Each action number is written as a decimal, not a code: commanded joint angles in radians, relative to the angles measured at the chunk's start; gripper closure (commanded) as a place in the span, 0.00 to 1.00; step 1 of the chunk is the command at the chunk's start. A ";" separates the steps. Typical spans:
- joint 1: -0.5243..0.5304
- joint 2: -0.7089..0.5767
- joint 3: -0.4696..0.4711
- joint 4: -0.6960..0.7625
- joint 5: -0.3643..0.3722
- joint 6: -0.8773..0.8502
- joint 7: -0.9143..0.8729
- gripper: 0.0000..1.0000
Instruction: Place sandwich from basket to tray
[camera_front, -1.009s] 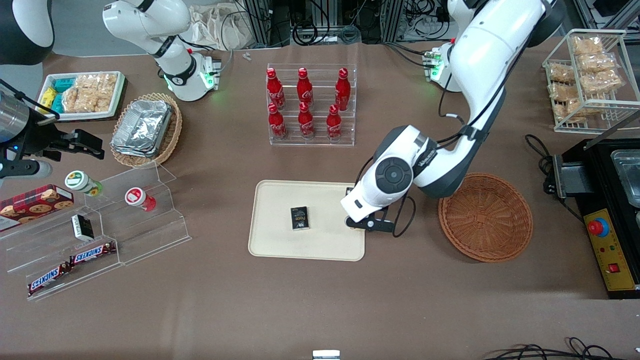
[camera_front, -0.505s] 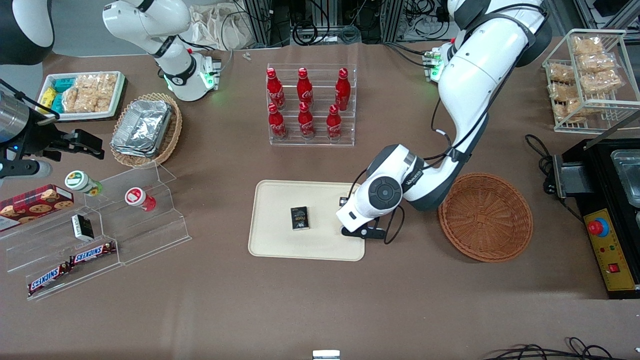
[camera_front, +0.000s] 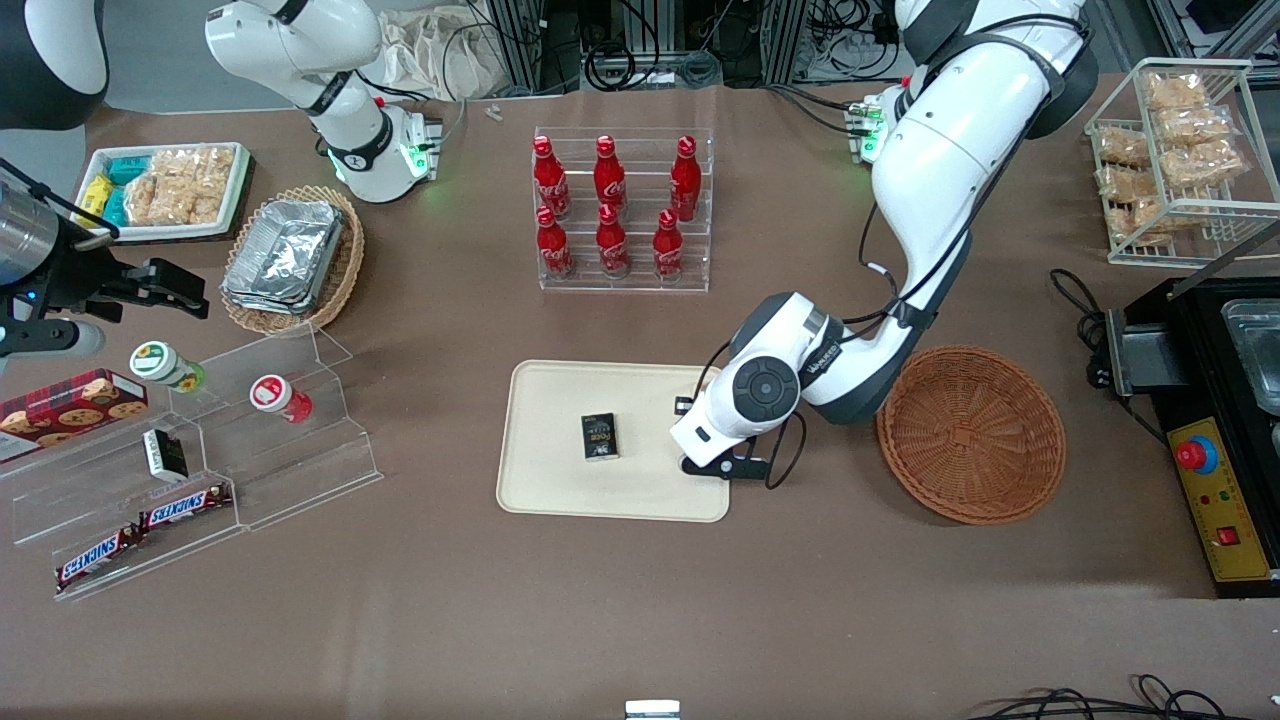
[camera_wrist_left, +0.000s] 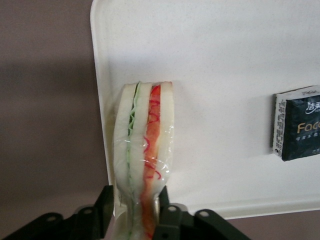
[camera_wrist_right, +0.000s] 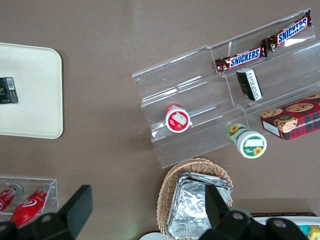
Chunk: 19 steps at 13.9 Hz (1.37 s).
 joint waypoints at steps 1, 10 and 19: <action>-0.016 -0.013 0.013 0.034 0.023 -0.025 -0.032 0.00; 0.012 -0.305 0.108 0.016 0.022 -0.419 0.095 0.00; 0.332 -0.616 0.110 -0.115 0.011 -0.518 0.477 0.01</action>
